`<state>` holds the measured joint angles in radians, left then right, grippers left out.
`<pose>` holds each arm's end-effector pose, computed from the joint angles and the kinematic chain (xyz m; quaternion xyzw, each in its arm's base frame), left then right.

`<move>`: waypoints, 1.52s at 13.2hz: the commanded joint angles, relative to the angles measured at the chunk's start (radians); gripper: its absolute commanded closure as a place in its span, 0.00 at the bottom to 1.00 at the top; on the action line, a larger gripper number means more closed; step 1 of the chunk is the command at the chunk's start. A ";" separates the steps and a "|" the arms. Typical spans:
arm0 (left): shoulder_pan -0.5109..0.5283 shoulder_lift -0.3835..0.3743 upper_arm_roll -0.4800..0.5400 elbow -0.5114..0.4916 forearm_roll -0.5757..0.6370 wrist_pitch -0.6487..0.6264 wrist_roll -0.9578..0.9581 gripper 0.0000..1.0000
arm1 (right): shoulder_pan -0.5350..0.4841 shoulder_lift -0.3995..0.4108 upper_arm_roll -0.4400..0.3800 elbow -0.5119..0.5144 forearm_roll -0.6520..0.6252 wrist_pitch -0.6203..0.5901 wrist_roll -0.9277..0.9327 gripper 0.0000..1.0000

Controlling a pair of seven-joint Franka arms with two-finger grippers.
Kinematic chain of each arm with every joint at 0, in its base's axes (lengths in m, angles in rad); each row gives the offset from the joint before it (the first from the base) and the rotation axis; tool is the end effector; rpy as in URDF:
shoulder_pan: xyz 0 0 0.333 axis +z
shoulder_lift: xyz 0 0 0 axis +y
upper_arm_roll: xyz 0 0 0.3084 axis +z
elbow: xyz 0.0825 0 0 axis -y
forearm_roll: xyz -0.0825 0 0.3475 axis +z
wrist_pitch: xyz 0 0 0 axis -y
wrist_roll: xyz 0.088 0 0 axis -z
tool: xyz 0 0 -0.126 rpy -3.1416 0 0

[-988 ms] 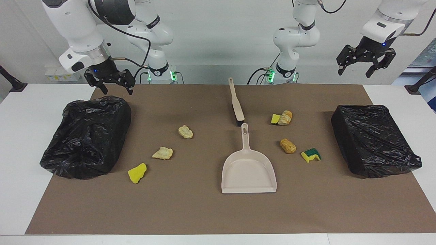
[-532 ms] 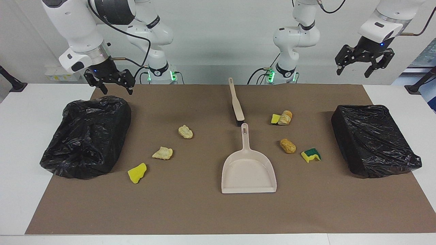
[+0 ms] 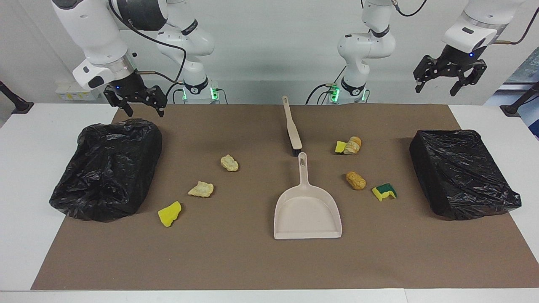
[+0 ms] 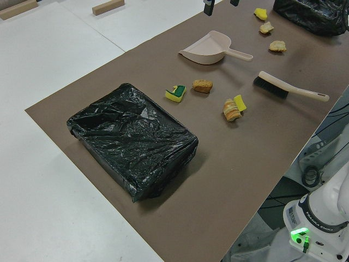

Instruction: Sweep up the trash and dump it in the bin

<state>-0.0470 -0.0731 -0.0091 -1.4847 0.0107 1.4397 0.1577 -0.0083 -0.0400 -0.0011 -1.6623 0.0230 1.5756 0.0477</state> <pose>0.4806 -0.0257 0.6597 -0.9943 0.1059 -0.0137 0.0063 0.5034 -0.0019 0.5790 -0.9992 0.0289 0.0236 0.0111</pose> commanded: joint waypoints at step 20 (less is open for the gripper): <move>-0.022 -0.022 0.004 -0.043 -0.006 0.030 -0.006 0.00 | -0.012 -0.017 0.001 -0.011 0.025 -0.005 -0.019 0.00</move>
<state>-0.0479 -0.0703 -0.0138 -1.4914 0.0105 1.4590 0.1577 -0.0083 -0.0401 -0.0011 -1.6623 0.0230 1.5756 0.0477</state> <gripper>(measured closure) 0.000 0.000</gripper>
